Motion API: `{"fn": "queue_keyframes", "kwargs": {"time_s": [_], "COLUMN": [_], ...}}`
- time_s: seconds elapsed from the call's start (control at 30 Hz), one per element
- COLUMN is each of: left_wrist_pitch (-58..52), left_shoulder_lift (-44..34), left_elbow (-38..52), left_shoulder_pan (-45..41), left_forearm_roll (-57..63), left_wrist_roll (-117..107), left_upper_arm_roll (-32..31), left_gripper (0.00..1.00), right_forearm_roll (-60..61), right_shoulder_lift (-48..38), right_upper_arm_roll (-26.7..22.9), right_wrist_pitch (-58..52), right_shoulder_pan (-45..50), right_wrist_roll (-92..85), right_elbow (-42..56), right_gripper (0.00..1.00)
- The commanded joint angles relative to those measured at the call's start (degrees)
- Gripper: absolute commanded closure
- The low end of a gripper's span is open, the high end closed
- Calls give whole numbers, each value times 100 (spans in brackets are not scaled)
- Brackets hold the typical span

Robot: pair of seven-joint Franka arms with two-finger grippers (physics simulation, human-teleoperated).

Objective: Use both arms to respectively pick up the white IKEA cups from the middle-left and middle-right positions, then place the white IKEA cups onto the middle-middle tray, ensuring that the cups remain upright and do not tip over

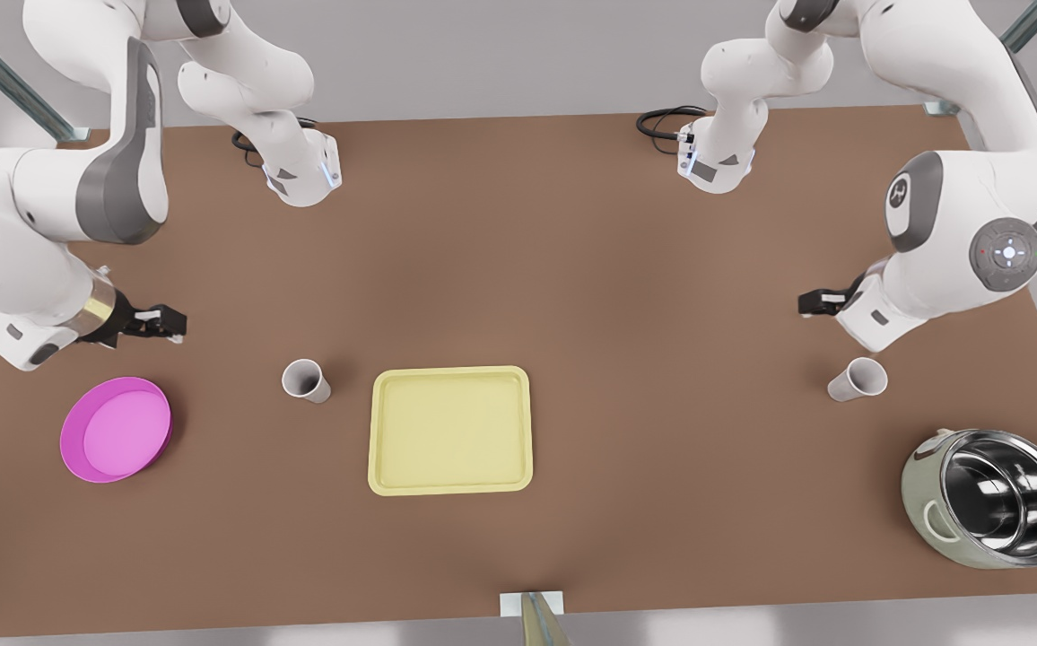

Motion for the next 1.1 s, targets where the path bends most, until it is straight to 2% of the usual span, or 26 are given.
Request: {"fn": "queue_keyframes", "kwargs": {"time_s": [0.0,0.07,0.1,0.2,0.27,0.37,0.57,0.97,1.03,1.07], "left_wrist_pitch": [303,312,373,1427,1972,2666,3660,4003,3986,3986], "left_shoulder_lift": [-22,75,356,1094,1376,1543,1710,2184,2184,2184], "left_elbow": [0,-9,18,79,18,-307,-1239,-1644,-1644,-1644], "left_shoulder_pan": [-10,-10,-10,684,939,1124,1264,1344,1308,1308], "left_forearm_roll": [4,-5,-224,-233,-216,-233,-260,-304,-400,-418], "left_wrist_roll": [-96,-96,87,967,1406,1600,1565,1521,1090,1090], "left_upper_arm_roll": [13,109,504,821,988,1155,1164,1261,1235,1235], "left_gripper": [0,0,0,0,0,0,0,0,35,43], "right_forearm_roll": [12,-14,-14,294,311,407,495,671,671,671], "right_shoulder_lift": [3,56,424,1462,1770,1603,1251,1172,1242,1313], "right_upper_arm_roll": [-1,16,51,51,51,51,60,324,324,324], "right_wrist_pitch": [117,117,214,873,1277,2612,4274,4213,4213,4222], "right_shoulder_pan": [17,61,131,105,87,17,35,114,114,114], "right_wrist_roll": [-543,-517,-490,-490,-490,-490,-482,-543,-543,-543], "right_elbow": [3,-5,-32,-58,-216,-1314,-2879,-3459,-3459,-3451], "right_gripper": [0,0,0,0,0,0,0,0,0,0]}}
